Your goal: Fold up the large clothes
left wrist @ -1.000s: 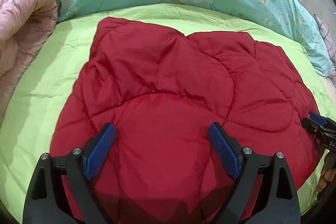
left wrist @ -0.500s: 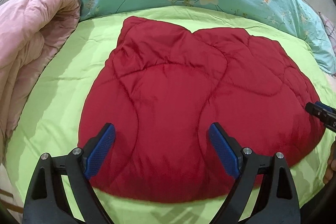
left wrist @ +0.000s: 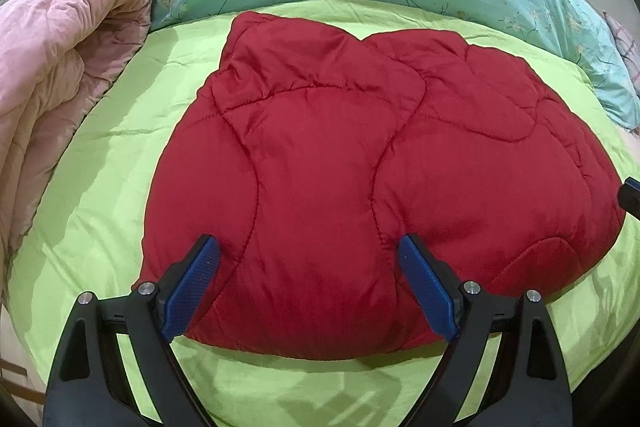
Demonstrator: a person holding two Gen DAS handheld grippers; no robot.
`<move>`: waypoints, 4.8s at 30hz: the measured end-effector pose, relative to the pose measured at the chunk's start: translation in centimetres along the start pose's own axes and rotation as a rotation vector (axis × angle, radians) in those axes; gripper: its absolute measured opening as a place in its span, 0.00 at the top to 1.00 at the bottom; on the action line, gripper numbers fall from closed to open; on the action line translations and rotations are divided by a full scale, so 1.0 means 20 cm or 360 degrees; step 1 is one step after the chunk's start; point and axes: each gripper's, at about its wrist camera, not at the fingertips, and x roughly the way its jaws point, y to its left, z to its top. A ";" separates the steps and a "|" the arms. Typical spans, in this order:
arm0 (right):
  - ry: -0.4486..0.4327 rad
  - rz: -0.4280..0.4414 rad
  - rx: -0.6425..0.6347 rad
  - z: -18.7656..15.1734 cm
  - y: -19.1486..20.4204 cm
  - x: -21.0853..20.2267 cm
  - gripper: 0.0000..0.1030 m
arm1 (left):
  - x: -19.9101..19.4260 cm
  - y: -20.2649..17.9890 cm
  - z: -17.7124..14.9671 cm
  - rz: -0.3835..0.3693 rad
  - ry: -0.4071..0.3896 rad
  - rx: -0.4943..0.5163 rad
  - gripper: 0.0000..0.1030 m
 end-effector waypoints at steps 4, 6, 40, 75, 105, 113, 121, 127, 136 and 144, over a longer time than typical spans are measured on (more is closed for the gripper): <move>0.0042 -0.0011 -0.0025 -0.01 0.01 0.08 0.21 | 0.01 -0.01 -0.01 0.0014 0.0001 0.0013 0.10; 0.0104 -0.0056 -0.0014 -0.02 -0.01 0.15 0.21 | 0.03 0.00 -0.02 0.0001 0.0008 0.0005 0.10; 0.0090 0.0057 -0.0011 -0.24 0.02 -0.06 0.17 | -0.15 -0.01 -0.25 -0.0083 0.0010 -0.0077 0.05; 0.0072 0.0091 -0.0183 -0.20 0.17 -0.11 0.12 | -0.36 -0.16 -0.12 0.0073 -0.0150 0.0076 0.01; 0.0118 0.0107 -0.0190 -0.02 0.17 0.04 0.12 | -0.25 -0.16 0.00 0.0078 -0.0105 0.0071 0.01; 0.0134 0.0103 -0.0187 -0.02 0.17 0.07 0.12 | -0.22 -0.17 0.00 0.0059 -0.0100 0.0071 0.01; 0.0142 0.0105 -0.0182 -0.02 0.18 0.08 0.12 | -0.21 -0.17 0.00 0.0043 -0.0100 0.0059 0.01; 0.0145 0.0106 -0.0186 -0.02 0.17 0.08 0.12 | -0.21 -0.17 0.01 0.0041 -0.0099 0.0050 0.01; 0.0142 0.0106 -0.0190 -0.02 0.19 0.08 0.12 | -0.21 -0.16 0.02 0.0031 -0.0098 0.0046 0.01; 0.0141 0.0109 -0.0192 -0.01 0.19 0.08 0.12 | -0.21 -0.16 0.02 0.0033 -0.0099 0.0044 0.01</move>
